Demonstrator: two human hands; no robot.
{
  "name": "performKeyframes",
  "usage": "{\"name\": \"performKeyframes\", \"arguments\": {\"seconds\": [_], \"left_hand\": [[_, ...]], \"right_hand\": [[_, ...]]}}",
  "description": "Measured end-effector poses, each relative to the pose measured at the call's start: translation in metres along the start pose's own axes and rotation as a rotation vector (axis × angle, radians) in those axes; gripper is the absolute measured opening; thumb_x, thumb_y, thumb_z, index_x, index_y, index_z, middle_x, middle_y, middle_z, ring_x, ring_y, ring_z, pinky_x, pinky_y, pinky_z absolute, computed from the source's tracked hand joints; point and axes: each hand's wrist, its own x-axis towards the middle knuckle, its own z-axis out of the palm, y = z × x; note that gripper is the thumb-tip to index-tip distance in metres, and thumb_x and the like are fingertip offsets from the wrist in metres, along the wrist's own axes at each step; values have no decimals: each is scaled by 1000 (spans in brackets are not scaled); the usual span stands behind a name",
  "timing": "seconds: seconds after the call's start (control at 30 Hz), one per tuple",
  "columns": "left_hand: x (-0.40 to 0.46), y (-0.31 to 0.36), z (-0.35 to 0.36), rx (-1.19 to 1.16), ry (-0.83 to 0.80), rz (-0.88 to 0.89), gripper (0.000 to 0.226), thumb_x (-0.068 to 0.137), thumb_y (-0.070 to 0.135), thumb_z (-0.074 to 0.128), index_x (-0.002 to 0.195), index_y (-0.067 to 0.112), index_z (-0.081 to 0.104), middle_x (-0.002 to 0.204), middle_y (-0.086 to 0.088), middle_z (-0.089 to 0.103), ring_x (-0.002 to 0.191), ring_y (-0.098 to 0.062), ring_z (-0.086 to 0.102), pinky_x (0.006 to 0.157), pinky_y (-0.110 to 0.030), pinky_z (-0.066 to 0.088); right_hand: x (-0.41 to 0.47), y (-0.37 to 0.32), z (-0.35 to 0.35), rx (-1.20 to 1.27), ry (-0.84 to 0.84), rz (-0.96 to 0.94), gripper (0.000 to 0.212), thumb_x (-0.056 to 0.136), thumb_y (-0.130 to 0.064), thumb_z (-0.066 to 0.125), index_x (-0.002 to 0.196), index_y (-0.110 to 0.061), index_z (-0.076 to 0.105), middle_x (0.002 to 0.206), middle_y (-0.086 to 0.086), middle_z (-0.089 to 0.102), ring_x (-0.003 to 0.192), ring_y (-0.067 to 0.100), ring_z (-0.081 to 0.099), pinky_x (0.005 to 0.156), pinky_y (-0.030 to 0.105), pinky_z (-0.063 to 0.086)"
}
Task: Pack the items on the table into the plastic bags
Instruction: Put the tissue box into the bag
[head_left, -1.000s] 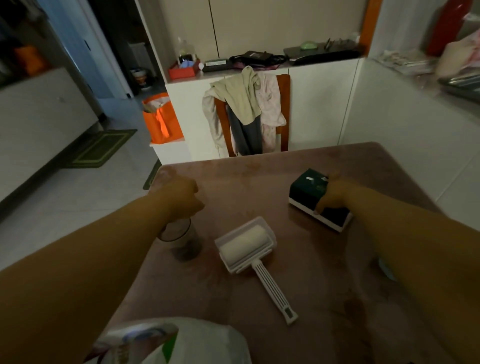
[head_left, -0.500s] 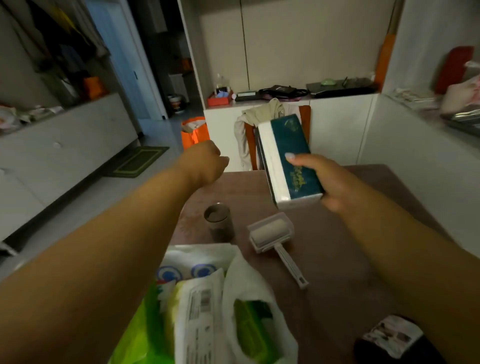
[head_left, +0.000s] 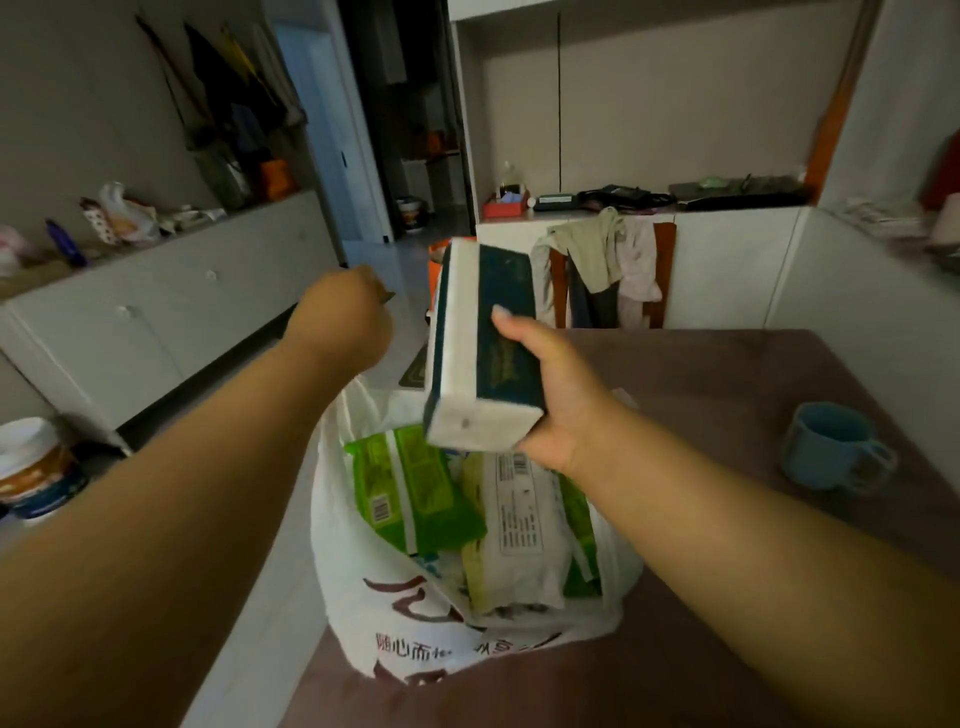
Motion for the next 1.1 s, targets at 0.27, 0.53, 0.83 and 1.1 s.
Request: {"name": "performKeyframes", "arguments": {"seconds": [0.27,0.53,0.83,1.1], "left_hand": [[-34,-36,6,-3,-224,-307,72,81,26,68,138,0,31,135,-25,41,119,-41,47,97,-45,43],[-88,20,15,-175,13,-64,56,87,43,57,130,11,43,132,-17,47,116,-33,51,94,-43,46],[-107,40,73,-428,-351,-138,72,82,59,57,139,23,29,135,-13,52,121,-34,50,99,-43,44],[-105,60,83,-371,-417,-51,68,84,64,46,142,33,27,136,-8,54,124,-34,47,103,-45,43]], "right_hand": [[-12,29,-18,-1139,235,4,72,61,-48,80,119,-21,48,114,-2,63,99,19,63,79,33,52],[-44,14,-9,-1628,350,-208,57,84,-60,53,127,-23,52,128,-1,49,111,20,54,84,30,45],[-61,8,-54,-1092,622,-25,48,89,-14,59,134,-16,42,120,11,60,89,22,61,69,28,52],[-87,-37,-37,-202,355,-247,32,95,-16,42,126,-16,46,101,24,64,71,26,60,56,28,45]]}}
